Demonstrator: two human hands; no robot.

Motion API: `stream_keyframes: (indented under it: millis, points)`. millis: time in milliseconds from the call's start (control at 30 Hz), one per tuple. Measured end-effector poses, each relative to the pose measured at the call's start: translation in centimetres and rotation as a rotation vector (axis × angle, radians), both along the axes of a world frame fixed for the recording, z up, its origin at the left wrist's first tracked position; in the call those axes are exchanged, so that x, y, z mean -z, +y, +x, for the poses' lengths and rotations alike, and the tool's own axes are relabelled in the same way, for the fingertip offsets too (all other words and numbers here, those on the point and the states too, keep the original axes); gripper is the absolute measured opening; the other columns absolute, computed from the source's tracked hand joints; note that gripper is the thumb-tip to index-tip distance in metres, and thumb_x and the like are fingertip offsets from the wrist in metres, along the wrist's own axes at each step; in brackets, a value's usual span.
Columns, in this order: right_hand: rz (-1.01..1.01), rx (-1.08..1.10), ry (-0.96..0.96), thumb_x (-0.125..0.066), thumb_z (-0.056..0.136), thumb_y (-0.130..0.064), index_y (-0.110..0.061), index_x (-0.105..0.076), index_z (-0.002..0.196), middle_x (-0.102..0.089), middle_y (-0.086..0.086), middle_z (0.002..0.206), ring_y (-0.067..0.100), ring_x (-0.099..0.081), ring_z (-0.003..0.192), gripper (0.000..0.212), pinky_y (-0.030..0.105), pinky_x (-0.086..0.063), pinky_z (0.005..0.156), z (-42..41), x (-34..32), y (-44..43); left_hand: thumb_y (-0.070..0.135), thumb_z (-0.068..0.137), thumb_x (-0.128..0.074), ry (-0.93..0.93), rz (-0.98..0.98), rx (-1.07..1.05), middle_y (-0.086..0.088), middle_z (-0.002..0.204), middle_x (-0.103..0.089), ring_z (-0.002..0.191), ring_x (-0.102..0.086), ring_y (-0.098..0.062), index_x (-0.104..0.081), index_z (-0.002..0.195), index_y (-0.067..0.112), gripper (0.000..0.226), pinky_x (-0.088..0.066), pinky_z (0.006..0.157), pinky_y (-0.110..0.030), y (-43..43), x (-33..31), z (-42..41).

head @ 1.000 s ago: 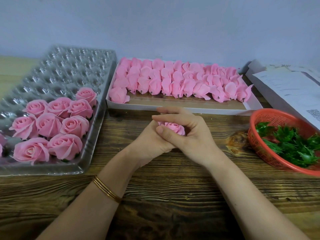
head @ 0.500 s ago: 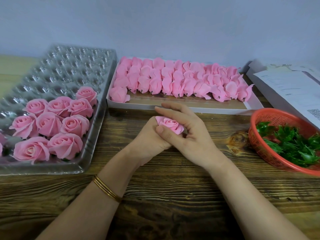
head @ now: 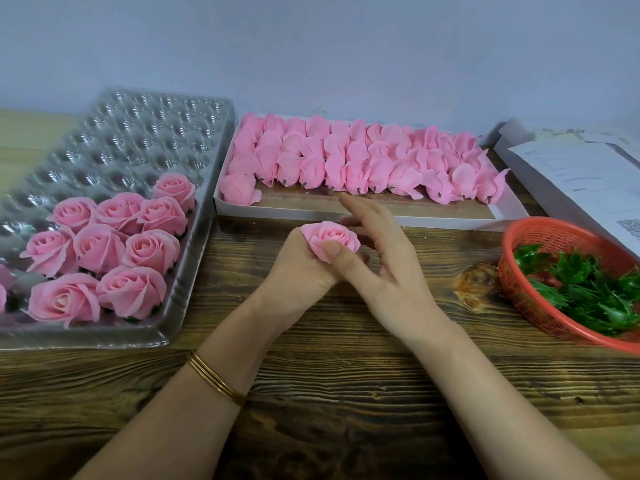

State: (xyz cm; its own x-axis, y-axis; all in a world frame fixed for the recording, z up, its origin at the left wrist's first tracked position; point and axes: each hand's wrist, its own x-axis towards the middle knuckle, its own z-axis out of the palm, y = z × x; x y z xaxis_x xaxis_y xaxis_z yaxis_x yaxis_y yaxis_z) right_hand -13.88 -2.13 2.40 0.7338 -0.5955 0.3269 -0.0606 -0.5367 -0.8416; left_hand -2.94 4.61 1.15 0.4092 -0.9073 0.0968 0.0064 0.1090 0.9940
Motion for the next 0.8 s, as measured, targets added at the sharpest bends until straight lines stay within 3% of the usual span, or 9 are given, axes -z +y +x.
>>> stream_keyframes:
  millis: [133,200,267,367,467,533,633,700,800]
  points:
    - [-0.042,-0.022,0.04,-0.052,0.089,-0.05,-0.006,-0.042,0.147,-0.043,-0.001,0.145,0.01,-0.04,0.136,0.073,0.026,-0.032,0.115,0.2,0.3,0.5,-0.001,0.082,-0.069,0.021,-0.047,-0.04,-0.016,0.083,-0.063,0.083,-0.059,-0.027,-0.064,0.087,-0.005,0.009,-0.05,0.076,-0.044,0.1,-0.5,-0.4]
    - [-0.059,-0.024,0.084,-0.051,0.094,-0.047,-0.007,-0.04,0.148,-0.041,-0.001,0.147,0.008,-0.034,0.14,0.068,0.028,-0.028,0.117,0.2,0.6,0.5,0.008,0.077,-0.067,0.03,-0.057,-0.071,-0.015,0.078,-0.059,0.078,-0.057,-0.025,-0.06,0.082,-0.008,0.018,-0.048,0.072,-0.042,0.1,-0.6,-0.6]
    - [-0.069,-0.014,0.126,-0.047,0.096,-0.047,-0.009,-0.039,0.149,-0.039,-0.002,0.149,0.008,-0.031,0.142,0.066,0.032,-0.026,0.119,0.3,0.8,0.4,0.004,0.078,-0.069,0.037,-0.062,-0.092,-0.022,0.076,-0.057,0.076,-0.055,-0.024,-0.056,0.086,-0.016,0.025,-0.046,0.07,-0.041,-0.1,-0.4,-0.5]
    - [-0.103,-0.009,0.202,-0.035,0.095,-0.06,-0.011,-0.038,0.151,-0.036,-0.004,0.15,0.005,-0.028,0.142,0.074,0.03,-0.024,0.119,0.2,1.0,0.2,-0.011,0.086,-0.065,0.029,-0.033,-0.096,-0.041,0.09,-0.058,0.079,-0.058,-0.026,-0.057,0.096,-0.021,0.016,-0.049,0.072,-0.04,-0.1,-0.1,-0.2]
    - [-0.123,-0.021,0.228,-0.028,0.091,-0.066,-0.014,-0.045,0.147,-0.041,-0.004,0.147,0.007,-0.032,0.14,0.078,0.031,-0.025,0.117,0.1,1.0,-0.1,-0.013,0.085,-0.066,-0.006,-0.017,-0.097,-0.03,0.088,-0.065,0.081,-0.062,-0.023,-0.064,0.094,-0.011,0.009,-0.053,0.073,-0.037,0.0,0.0,0.0]
    - [-0.088,-0.023,0.172,-0.03,0.092,-0.064,-0.015,-0.055,0.139,-0.051,-0.003,0.139,0.01,-0.041,0.134,0.073,0.034,-0.031,0.114,0.1,1.0,-0.3,-0.011,0.081,-0.071,0.006,-0.042,-0.073,-0.011,0.076,-0.068,0.076,-0.063,-0.017,-0.069,0.081,0.005,0.016,-0.054,0.071,-0.034,0.0,0.0,0.1]
    - [0.199,0.008,-0.008,-0.036,0.091,-0.055,-0.014,-0.07,0.114,-0.069,0.001,0.115,0.015,-0.06,0.114,0.058,0.04,-0.046,0.102,0.2,1.1,-0.7,0.002,0.078,-0.079,0.046,-0.061,-0.064,0.01,0.066,-0.066,0.065,-0.062,-0.006,-0.07,0.065,0.027,0.029,-0.051,0.062,-0.021,0.1,0.2,0.2]
    - [0.455,0.049,-0.121,-0.042,0.09,-0.042,-0.023,-0.076,0.098,-0.074,0.0,0.104,0.012,-0.067,0.102,0.04,0.032,-0.052,0.089,0.3,1.2,-1.2,0.005,0.083,-0.076,0.01,-0.044,-0.1,0.011,0.065,-0.066,0.066,-0.062,-0.003,-0.069,0.066,0.028,0.029,-0.051,0.063,-0.019,0.1,0.3,0.5]
    - [0.688,0.1,-0.188,-0.053,0.077,-0.013,-0.018,-0.075,0.092,-0.075,0.006,0.101,0.023,-0.068,0.101,0.027,0.031,-0.052,0.081,0.3,1.4,-2.0,0.013,0.076,-0.078,0.032,-0.056,-0.128,0.004,0.076,-0.071,0.08,-0.067,-0.013,-0.072,0.073,0.024,0.013,-0.056,0.074,-0.026,0.0,0.1,0.6]
